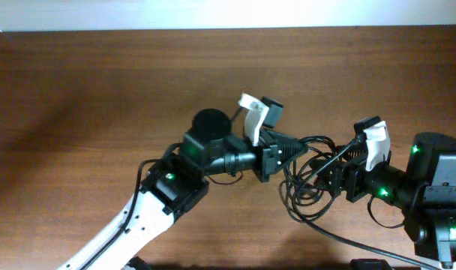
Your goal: Untangle cables
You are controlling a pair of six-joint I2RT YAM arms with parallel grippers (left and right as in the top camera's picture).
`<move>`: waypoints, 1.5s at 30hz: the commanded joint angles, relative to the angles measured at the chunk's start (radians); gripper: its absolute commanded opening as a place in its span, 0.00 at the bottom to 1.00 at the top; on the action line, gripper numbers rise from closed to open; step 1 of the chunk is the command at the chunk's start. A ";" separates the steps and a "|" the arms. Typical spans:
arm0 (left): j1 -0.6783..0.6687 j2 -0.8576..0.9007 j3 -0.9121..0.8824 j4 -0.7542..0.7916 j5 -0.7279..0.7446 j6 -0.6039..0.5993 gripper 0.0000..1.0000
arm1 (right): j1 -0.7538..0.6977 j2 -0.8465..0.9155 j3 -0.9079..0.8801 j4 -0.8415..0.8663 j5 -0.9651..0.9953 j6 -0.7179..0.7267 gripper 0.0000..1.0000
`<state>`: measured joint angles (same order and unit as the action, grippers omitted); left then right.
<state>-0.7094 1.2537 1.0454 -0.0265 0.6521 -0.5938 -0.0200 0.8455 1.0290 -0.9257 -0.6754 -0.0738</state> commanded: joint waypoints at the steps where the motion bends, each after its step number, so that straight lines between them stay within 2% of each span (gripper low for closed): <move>1: -0.018 -0.003 0.032 0.034 0.013 0.008 0.00 | -0.006 -0.001 -0.005 0.007 -0.014 0.003 0.63; 2: -0.018 -0.003 0.032 0.034 0.014 0.007 0.00 | -0.006 -0.001 -0.005 0.007 -0.014 0.003 0.53; 3: -0.018 -0.003 0.032 0.034 0.014 0.004 0.00 | -0.006 -0.001 -0.005 0.006 -0.014 0.003 0.36; 4: -0.018 -0.003 0.032 0.034 0.014 0.004 0.00 | -0.006 -0.001 -0.005 0.006 -0.014 0.003 0.25; 5: -0.018 -0.003 0.032 0.033 0.013 0.004 0.00 | -0.006 -0.001 -0.005 0.006 -0.014 0.003 0.08; 6: -0.017 -0.003 0.032 0.033 0.013 0.004 0.03 | -0.006 -0.001 -0.005 0.006 -0.014 0.003 0.04; 8: -0.016 -0.003 0.032 0.032 0.013 0.005 0.13 | -0.006 -0.001 -0.005 0.006 -0.014 0.003 0.04; 9: -0.016 -0.003 0.032 0.029 0.003 0.005 0.27 | -0.006 -0.001 -0.005 0.007 -0.013 0.004 0.04; 10: -0.016 -0.003 0.032 0.008 -0.024 0.005 0.58 | -0.007 -0.001 -0.005 0.014 -0.004 0.032 0.04; 11: -0.015 -0.003 0.032 -0.016 -0.040 0.013 0.94 | -0.007 -0.001 -0.005 0.023 0.022 0.060 0.04; 12: -0.014 -0.003 0.032 -0.031 -0.040 0.028 0.99 | -0.007 -0.001 -0.005 0.030 0.062 0.099 0.04; 16: 0.021 -0.003 0.032 -0.158 -0.045 0.045 0.99 | -0.008 -0.001 -0.004 0.064 0.112 0.173 0.04; 21: 0.020 -0.003 0.032 -0.246 0.044 0.256 1.00 | -0.008 -0.001 -0.004 0.111 0.112 0.267 0.04; 22: 0.020 -0.003 0.032 -0.256 0.044 0.268 0.92 | -0.008 -0.001 -0.004 0.119 0.111 0.290 0.04; 23: 0.020 -0.003 0.032 -0.256 0.044 0.278 0.84 | -0.008 -0.001 -0.004 0.124 0.111 0.301 0.04; 24: 0.020 -0.003 0.032 -0.256 0.044 0.278 0.80 | -0.008 -0.001 -0.004 0.123 0.111 0.301 0.04; 28: 0.021 -0.003 0.032 -0.238 0.023 0.278 0.82 | -0.008 -0.001 -0.004 0.122 0.092 0.318 0.04; 31: 0.020 -0.003 0.032 -0.145 0.006 0.277 0.80 | -0.006 -0.001 -0.004 0.108 -0.005 0.261 0.04; 33: 0.021 -0.003 0.032 -0.124 0.005 0.277 0.75 | -0.006 -0.001 -0.004 0.085 -0.023 0.261 0.04; 35: 0.020 -0.003 0.032 -0.126 -0.005 0.277 0.73 | -0.006 -0.001 -0.004 0.085 -0.126 0.262 0.04; 36: 0.020 -0.003 0.032 -0.128 -0.005 0.277 0.68 | -0.006 -0.001 -0.004 0.085 -0.134 0.262 0.04; 38: 0.019 -0.003 0.032 -0.148 -0.005 0.277 0.46 | -0.006 -0.001 -0.004 0.090 -0.133 0.262 0.04; 39: 0.018 -0.003 0.032 -0.156 -0.005 0.277 0.41 | -0.006 -0.001 -0.004 0.093 -0.133 0.262 0.04; 40: 0.019 -0.003 0.032 -0.162 -0.005 0.277 0.31 | -0.006 -0.001 -0.004 0.093 -0.132 0.262 0.04; 42: 0.019 -0.003 0.032 -0.162 -0.005 0.277 0.20 | -0.006 -0.001 -0.004 0.093 -0.123 0.261 0.04; 43: 0.019 -0.003 0.032 -0.162 -0.005 0.277 0.16 | -0.006 -0.001 -0.004 0.093 -0.098 0.262 0.15; 45: 0.019 -0.003 0.032 -0.163 -0.005 0.277 0.14 | -0.006 -0.001 -0.004 0.093 -0.095 0.262 0.20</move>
<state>-0.6914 1.2568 1.0626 -0.1913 0.6506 -0.3244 -0.0212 0.8482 1.0283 -0.8371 -0.7647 0.1955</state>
